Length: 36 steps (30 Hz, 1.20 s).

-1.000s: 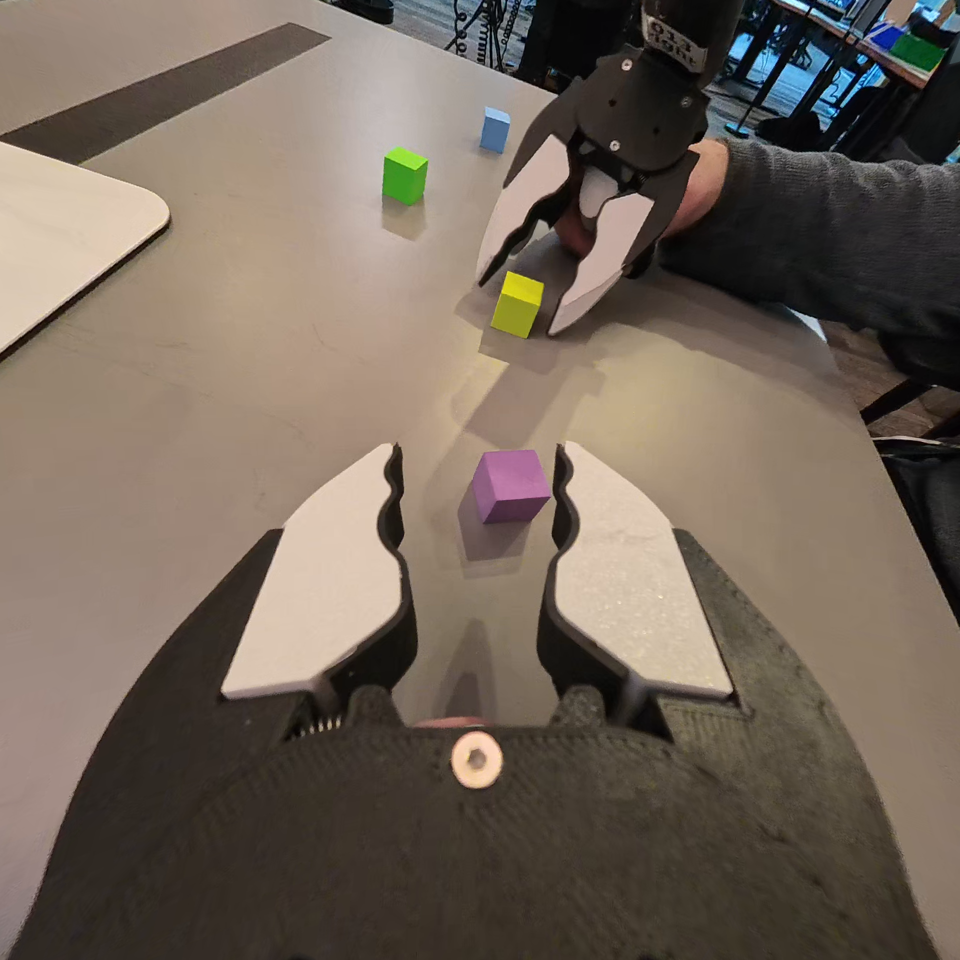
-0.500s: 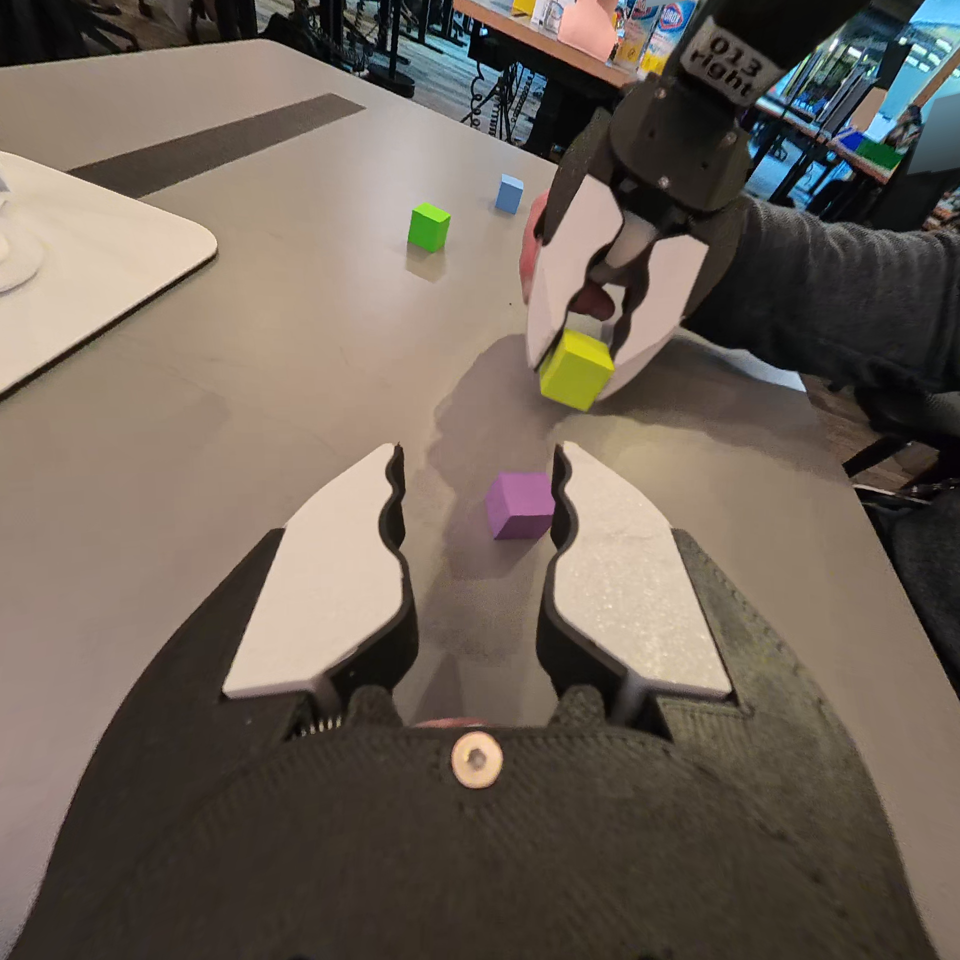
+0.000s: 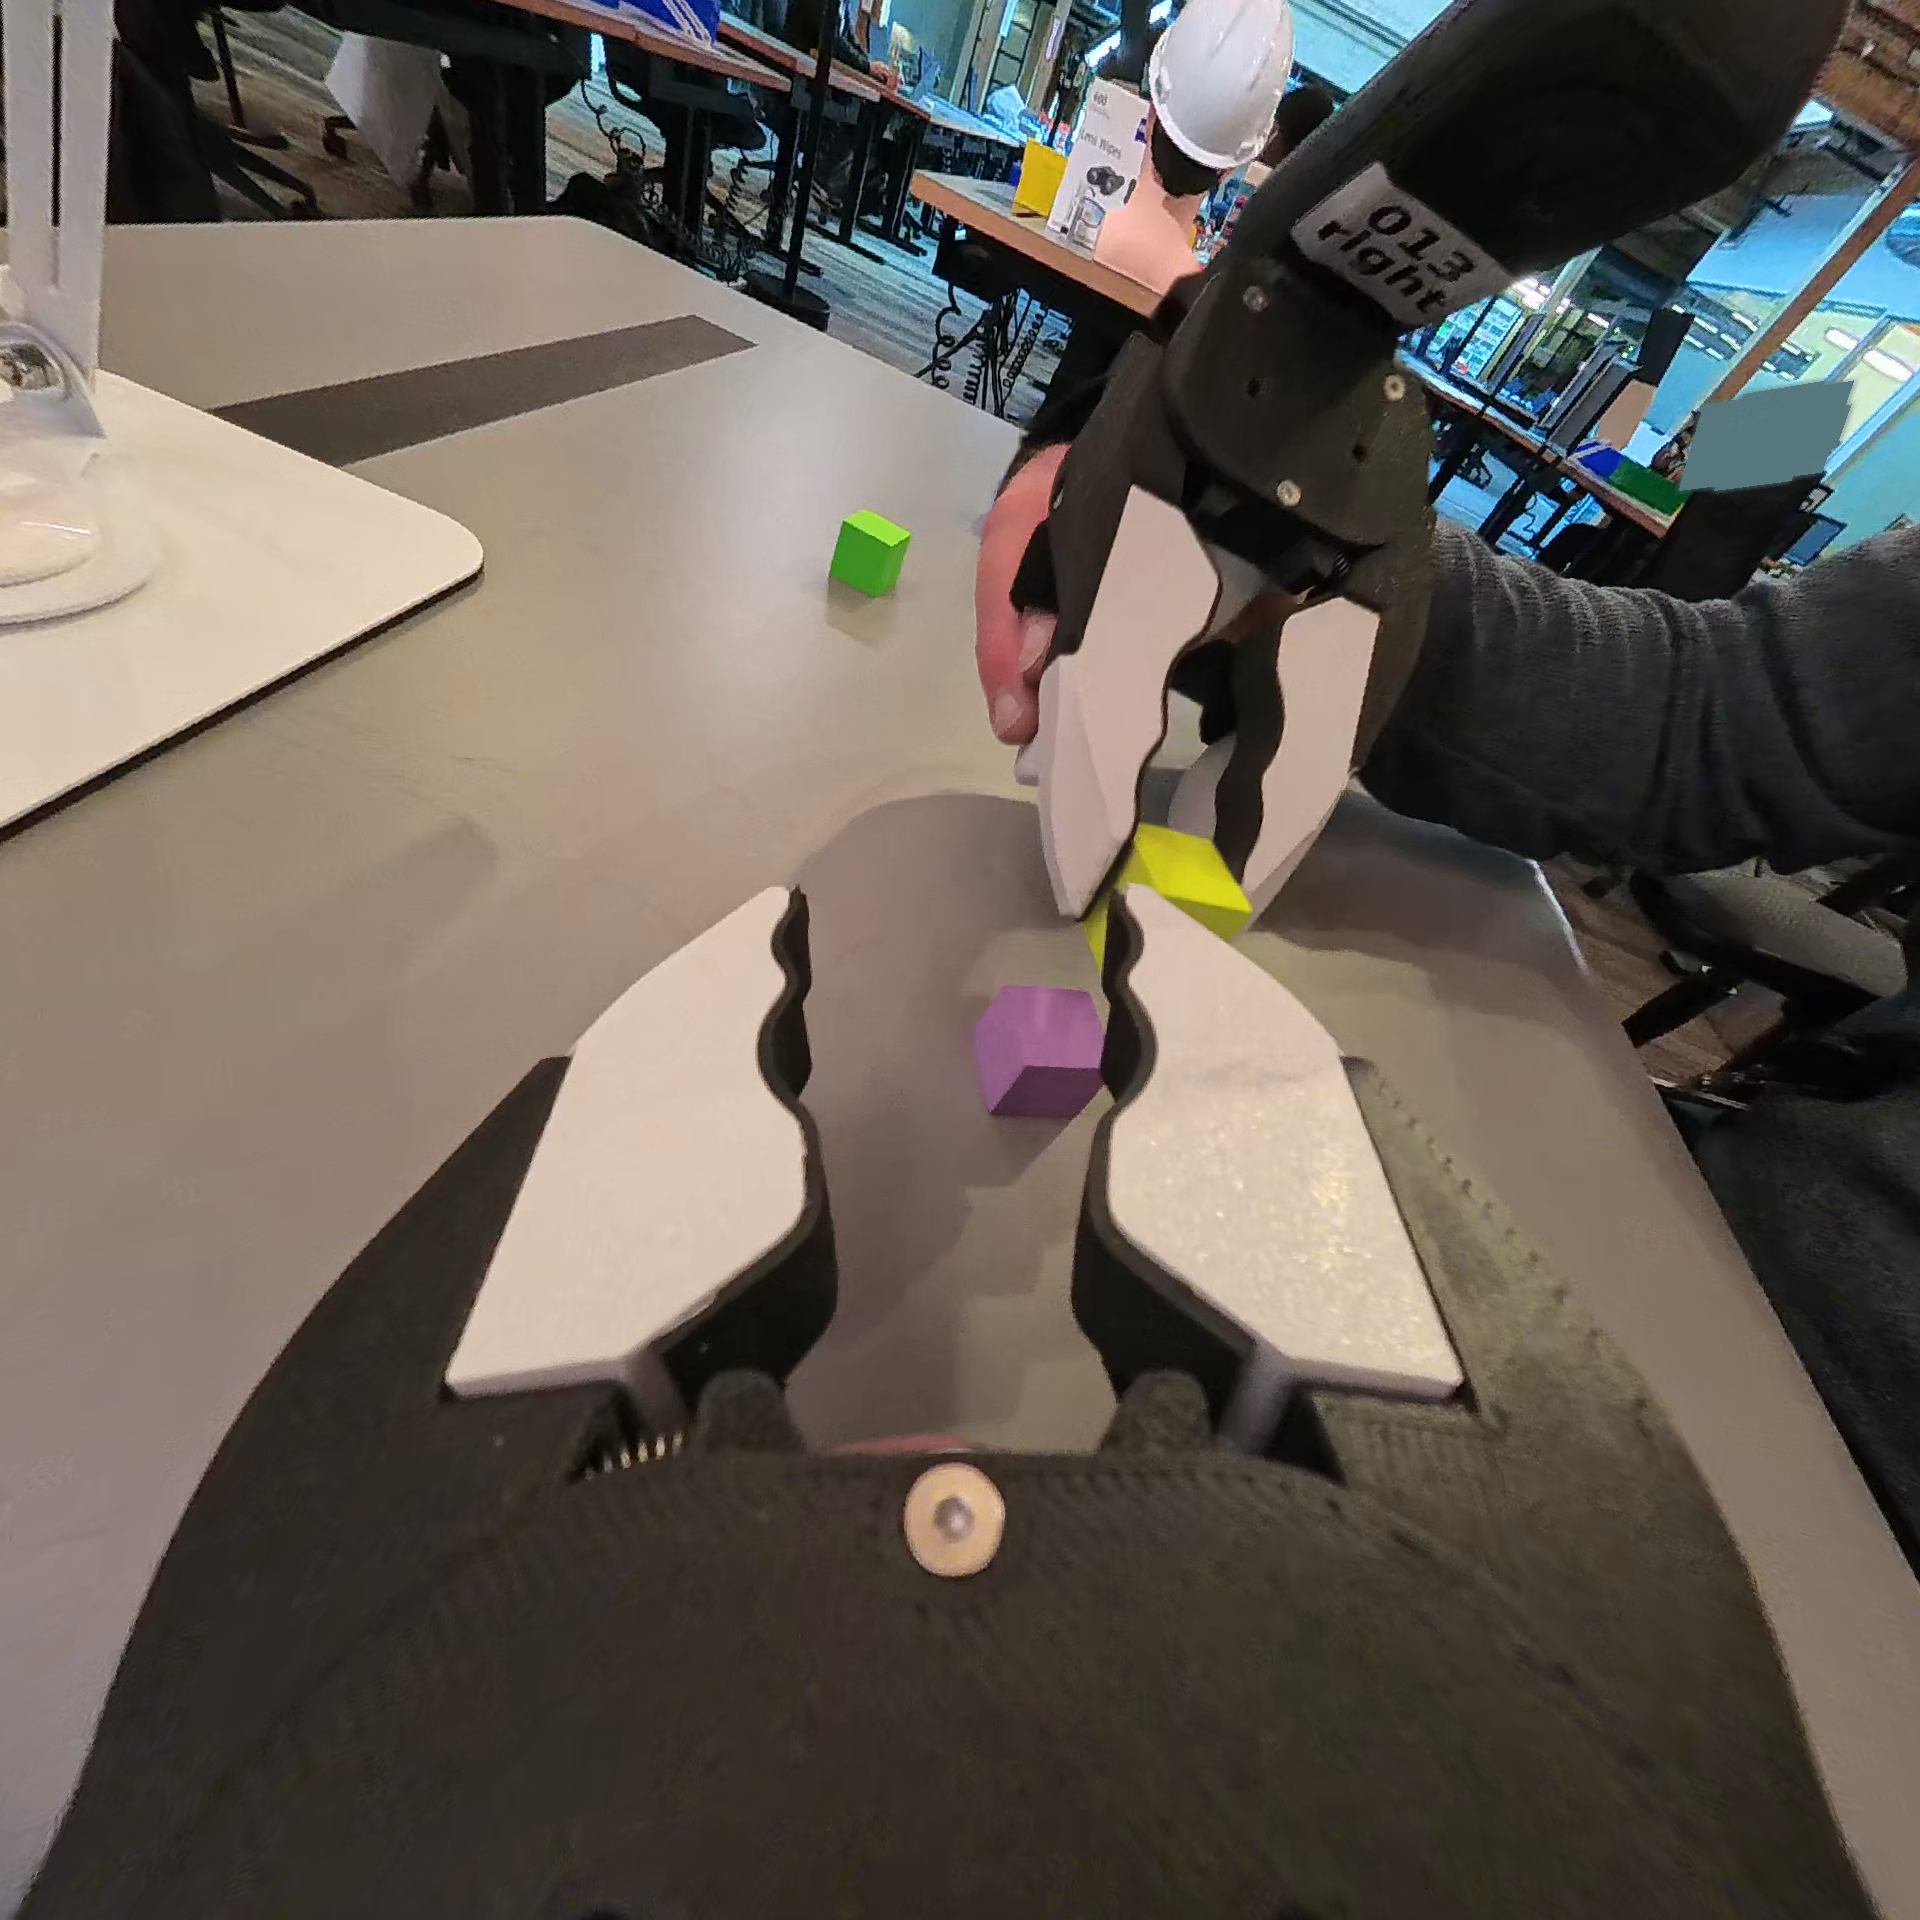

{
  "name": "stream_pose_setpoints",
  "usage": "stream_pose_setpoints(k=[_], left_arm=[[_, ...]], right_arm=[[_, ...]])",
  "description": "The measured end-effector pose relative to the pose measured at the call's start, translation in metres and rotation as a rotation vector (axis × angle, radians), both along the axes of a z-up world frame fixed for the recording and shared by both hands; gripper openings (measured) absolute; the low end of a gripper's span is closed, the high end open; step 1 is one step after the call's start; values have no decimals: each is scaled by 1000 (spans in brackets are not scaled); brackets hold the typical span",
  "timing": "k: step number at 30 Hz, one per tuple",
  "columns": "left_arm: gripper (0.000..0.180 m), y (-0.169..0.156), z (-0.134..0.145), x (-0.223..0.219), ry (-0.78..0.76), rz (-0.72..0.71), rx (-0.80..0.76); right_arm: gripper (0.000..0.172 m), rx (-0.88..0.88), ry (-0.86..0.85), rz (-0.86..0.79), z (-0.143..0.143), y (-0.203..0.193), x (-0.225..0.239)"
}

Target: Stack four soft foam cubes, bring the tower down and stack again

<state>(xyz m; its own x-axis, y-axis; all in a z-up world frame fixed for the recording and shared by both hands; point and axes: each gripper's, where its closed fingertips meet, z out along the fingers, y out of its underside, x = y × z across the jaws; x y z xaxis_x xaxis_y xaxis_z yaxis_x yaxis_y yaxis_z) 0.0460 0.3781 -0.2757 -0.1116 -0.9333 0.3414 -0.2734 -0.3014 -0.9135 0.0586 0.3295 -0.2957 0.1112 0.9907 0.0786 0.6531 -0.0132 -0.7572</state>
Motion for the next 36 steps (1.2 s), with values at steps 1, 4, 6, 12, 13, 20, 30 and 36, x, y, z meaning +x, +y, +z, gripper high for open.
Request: stream_pose_setpoints(k=[1,4,6,12,13,20,30,36], left_arm=[[54,0,0,0,2,-1,1],[54,0,0,0,-2,-1,-1],[54,0,1,0,-5,2,0],[54,0,1,0,-4,1,-2],[54,0,1,0,-4,1,-3],[54,0,0,0,-3,-1,-3],[54,0,0,0,-2,-2,-6],[54,0,1,0,-9,-3,-7]], right_arm=[[30,-4,-8,9,-2,0,-1],[30,-9,-36,28,-10,1,-3],[30,-11,-34,38,-11,2,-6],[30,-10,-47,55,-14,4,-10],[30,-13,-52,55,-15,4,-10],[30,-39,-93,45,-26,7,-9],[34,-51,-136,20,-31,7,-7],[59,-37,-90,-52,-12,7,6]])
